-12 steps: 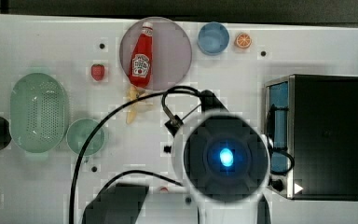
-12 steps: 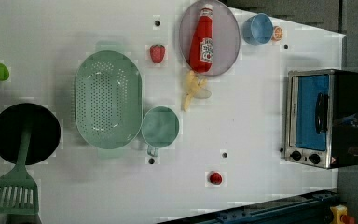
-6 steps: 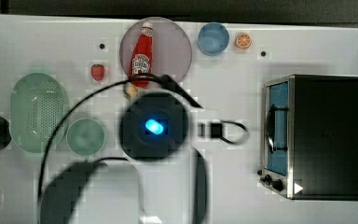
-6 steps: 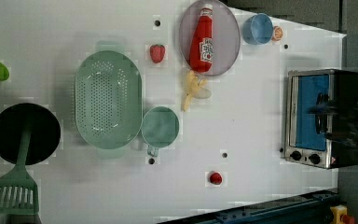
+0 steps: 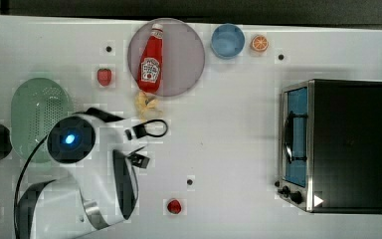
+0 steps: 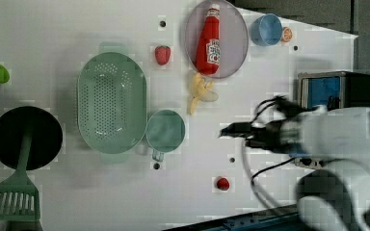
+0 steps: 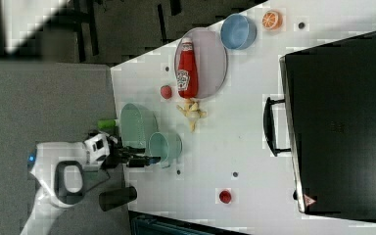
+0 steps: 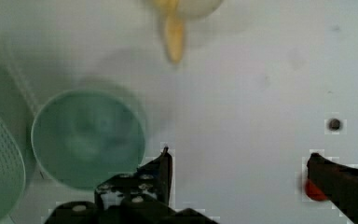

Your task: Drag mug left to right.

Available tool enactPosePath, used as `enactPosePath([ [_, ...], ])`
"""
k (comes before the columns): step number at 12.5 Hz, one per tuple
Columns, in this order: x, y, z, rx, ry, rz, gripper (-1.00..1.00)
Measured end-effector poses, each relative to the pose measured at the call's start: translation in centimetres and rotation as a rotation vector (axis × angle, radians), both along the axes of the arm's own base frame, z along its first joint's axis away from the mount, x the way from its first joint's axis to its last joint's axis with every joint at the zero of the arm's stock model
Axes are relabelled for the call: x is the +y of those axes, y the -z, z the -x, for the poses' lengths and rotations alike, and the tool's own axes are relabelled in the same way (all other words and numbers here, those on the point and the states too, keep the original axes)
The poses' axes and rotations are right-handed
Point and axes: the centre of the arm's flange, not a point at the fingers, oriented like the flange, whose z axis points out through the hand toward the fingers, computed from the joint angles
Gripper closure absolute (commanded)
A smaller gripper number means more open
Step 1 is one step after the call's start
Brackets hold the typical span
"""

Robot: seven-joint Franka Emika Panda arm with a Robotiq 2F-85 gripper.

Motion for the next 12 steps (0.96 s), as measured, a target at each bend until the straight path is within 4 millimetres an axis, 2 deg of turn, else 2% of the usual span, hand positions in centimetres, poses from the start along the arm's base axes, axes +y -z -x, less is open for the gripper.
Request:
enactPosePath([
  [2,2.0,2.7,1.0,0.001,-0.099,-0.024,-1.00],
  [6,4.9,6.9,1.5,-0.007,-0.184,-0.067,-1.00],
  [9,5.4,10.8,1.1,-0.027,-0.228,-0.098,-1.00],
  [12,4.5,15.9,1.2,0.005,-0.232,-0.112,-1.00],
])
